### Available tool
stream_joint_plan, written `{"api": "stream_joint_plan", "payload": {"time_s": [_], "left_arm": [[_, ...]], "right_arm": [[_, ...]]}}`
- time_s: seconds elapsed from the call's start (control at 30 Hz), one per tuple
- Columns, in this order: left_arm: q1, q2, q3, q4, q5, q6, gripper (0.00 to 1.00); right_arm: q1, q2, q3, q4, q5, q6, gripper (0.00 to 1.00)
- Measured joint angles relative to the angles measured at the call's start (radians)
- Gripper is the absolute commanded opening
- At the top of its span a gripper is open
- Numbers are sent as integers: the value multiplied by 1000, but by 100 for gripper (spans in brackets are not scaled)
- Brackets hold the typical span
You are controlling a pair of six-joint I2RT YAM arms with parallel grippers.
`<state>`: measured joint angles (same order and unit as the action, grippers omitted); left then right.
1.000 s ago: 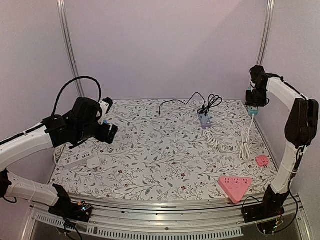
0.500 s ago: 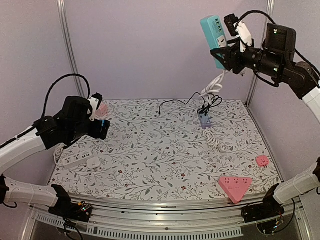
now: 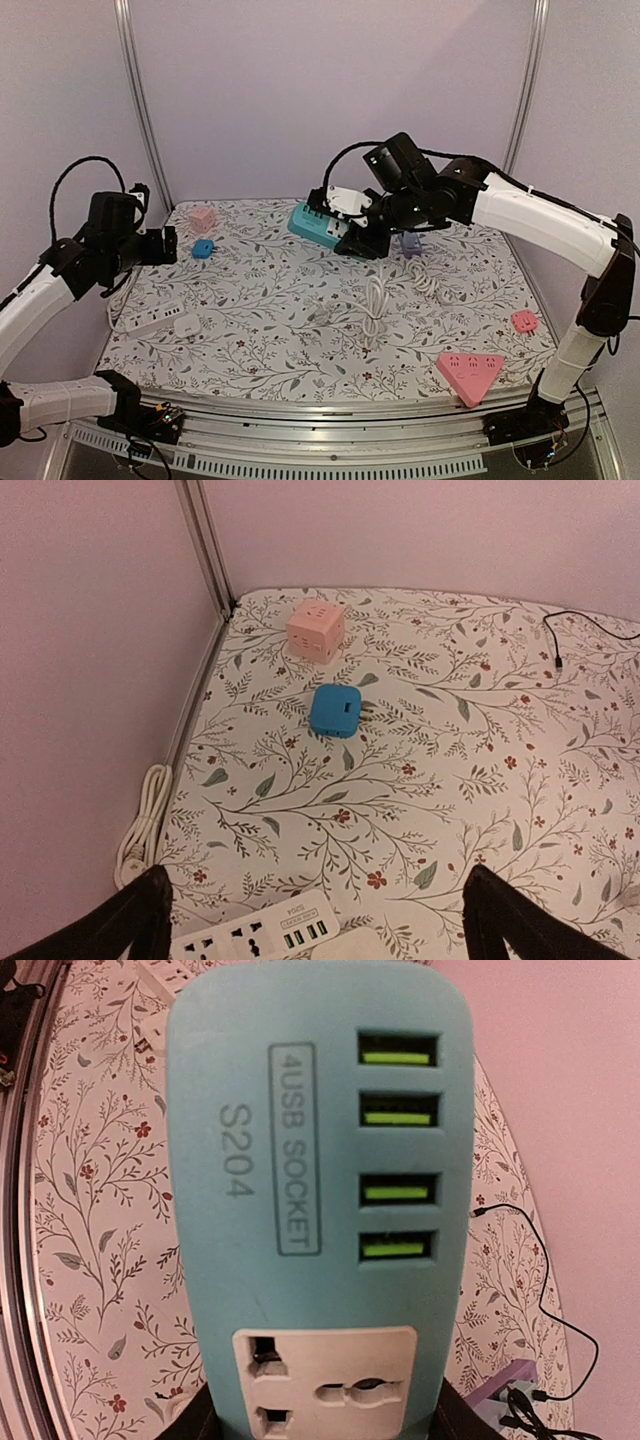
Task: Insert the plug
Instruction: Place the socket at the center of the board.
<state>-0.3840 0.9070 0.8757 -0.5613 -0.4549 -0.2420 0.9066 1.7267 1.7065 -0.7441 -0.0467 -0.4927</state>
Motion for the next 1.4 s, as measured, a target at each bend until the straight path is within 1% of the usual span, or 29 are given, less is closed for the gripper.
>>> {"api": "stream_joint_plan", "payload": {"time_s": [0.13,0.23,0.47,0.53,0.6,0.67,0.73,0.83,0.87,1.0,1.1,1.2,1.23,1.27,1.3,1.37,1.4], "left_arm": [[39,-3,-16,0,35,-18,100],[54,-3,-26,0,56,-25,99],[67,-4,-33,1,80,-32,100],[69,-4,-37,2,82,-33,100],[71,-5,-42,1,83,-33,99],[73,-5,-44,2,86,-33,100],[76,-5,-45,3,90,-32,99],[80,-3,-45,3,103,-32,100],[82,-2,-45,3,108,-32,100],[89,8,-45,5,122,-32,99],[91,10,-46,7,130,-32,100],[92,10,-47,9,134,-32,99],[92,10,-47,10,134,-32,99],[93,10,-47,10,135,-32,100],[93,10,-48,10,135,-32,99],[93,10,-49,10,137,-32,99],[93,10,-49,10,138,-32,99]], "right_arm": [[-3,-8,15,-6,73,-71,0],[-4,0,60,-24,150,-114,0],[-6,110,288,-5,348,-160,0],[-5,140,305,15,389,-160,0],[3,165,288,24,404,-155,0],[18,180,231,37,390,-150,0],[42,196,150,34,342,-142,0],[101,228,63,19,223,-131,0],[124,240,43,2,161,-120,0],[195,305,10,-35,0,-64,0],[227,374,11,-42,-39,-28,2],[234,437,10,-48,-63,-6,7],[233,453,9,-49,-66,-2,11],[232,466,7,-52,-69,1,23],[231,475,6,-57,-69,2,40],[230,483,6,-60,-70,2,96],[230,483,6,-61,-71,5,98]]}}
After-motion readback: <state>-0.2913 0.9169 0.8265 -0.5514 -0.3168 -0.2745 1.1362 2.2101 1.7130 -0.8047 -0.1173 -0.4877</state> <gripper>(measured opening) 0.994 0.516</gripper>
